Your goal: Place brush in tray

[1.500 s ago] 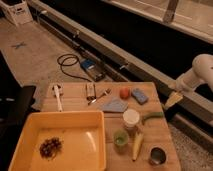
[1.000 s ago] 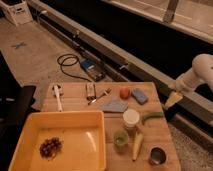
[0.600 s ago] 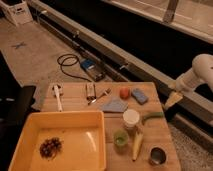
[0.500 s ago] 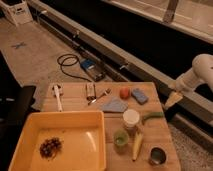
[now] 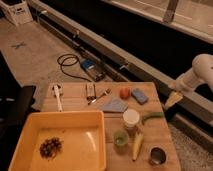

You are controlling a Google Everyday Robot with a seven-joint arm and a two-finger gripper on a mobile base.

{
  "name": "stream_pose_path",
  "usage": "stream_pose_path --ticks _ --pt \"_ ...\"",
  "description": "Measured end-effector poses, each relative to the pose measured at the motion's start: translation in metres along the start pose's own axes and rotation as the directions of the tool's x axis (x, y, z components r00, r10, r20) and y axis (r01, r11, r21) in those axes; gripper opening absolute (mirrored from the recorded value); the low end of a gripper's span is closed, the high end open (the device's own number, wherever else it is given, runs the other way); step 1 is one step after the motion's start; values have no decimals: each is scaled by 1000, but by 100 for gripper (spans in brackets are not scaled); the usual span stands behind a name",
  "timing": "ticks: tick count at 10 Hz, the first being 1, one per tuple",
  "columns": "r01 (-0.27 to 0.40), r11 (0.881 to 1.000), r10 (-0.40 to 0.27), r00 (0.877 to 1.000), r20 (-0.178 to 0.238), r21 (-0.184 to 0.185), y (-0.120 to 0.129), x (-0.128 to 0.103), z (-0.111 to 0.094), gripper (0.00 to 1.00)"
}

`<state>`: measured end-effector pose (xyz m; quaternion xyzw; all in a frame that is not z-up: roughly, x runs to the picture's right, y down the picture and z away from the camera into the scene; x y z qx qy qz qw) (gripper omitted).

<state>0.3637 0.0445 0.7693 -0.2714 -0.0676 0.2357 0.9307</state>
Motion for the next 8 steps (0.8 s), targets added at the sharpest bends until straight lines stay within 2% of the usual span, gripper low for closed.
stream_pose_path --ticks 5,8 --pt "3 1000 -3 1000 -1 2 0 0 0 75" --pt "75 996 -73 997 -35 58 -8 -2 -19 75"
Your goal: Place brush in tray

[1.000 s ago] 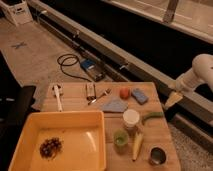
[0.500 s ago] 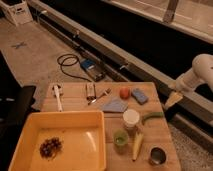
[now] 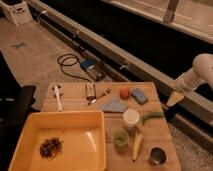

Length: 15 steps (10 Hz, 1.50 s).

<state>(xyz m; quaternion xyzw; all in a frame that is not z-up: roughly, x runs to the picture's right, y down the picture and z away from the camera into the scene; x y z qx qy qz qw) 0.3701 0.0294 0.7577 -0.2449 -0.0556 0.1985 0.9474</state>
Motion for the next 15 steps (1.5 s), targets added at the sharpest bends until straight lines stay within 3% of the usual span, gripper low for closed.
stream_pose_path --ticks 2,4,7,13,14,15 --pt "116 993 -115 993 -37 19 -21 -25 -27 75" --pt "208 978 -208 977 -47 9 -29 -58 -36 75" --pt "349 937 -349 937 -5 -12 -15 -121 -20 75" --pt "362 932 -362 932 -13 -11 -14 -120 -21 75" --pt "404 915 -404 914 -50 7 -15 -126 -23 75" --pt "460 888 -457 886 -83 18 -13 -138 -21 75"
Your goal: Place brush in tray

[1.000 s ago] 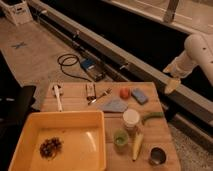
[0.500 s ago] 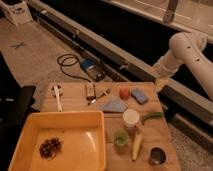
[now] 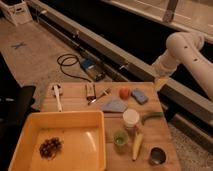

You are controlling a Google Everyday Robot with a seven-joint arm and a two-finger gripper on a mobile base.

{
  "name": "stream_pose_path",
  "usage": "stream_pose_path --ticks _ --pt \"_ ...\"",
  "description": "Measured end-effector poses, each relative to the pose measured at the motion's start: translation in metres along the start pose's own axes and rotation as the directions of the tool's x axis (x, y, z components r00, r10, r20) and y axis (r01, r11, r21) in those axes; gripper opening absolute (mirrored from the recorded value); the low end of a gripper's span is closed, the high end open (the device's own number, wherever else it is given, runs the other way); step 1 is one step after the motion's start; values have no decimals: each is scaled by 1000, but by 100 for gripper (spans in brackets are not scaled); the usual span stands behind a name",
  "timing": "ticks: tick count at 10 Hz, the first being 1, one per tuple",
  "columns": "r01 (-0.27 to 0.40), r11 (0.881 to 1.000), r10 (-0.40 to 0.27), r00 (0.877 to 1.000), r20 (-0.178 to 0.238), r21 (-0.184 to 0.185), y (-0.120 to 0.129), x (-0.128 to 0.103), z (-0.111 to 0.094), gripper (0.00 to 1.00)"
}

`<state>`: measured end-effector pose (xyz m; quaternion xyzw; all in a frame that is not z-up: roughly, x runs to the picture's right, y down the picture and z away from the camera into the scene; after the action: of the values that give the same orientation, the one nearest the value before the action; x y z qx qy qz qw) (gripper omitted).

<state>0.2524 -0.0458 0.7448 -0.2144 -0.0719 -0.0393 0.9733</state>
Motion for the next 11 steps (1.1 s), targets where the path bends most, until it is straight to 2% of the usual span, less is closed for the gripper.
stream_pose_path --ticks 2,3,4,5,6,7,8,9,10,11 --pt "88 996 -88 996 -27 16 -6 -31 6 75" --pt "144 989 -144 989 -32 24 -11 -60 13 75" --pt "192 981 -191 981 -32 28 -15 -87 21 75" --pt "221 975 -220 975 -28 33 -19 -104 26 75" --pt "267 963 -267 964 -10 34 -22 -133 35 75" --pt "299 954 -299 954 4 33 -24 -151 42 75" --pt "340 940 -341 940 23 30 -25 -176 50 75" --pt "391 920 -392 919 48 29 -24 -203 58 75" --pt "453 891 -452 885 113 20 -18 -233 67 75" --pt "492 871 -487 858 161 13 -13 -248 73 75"
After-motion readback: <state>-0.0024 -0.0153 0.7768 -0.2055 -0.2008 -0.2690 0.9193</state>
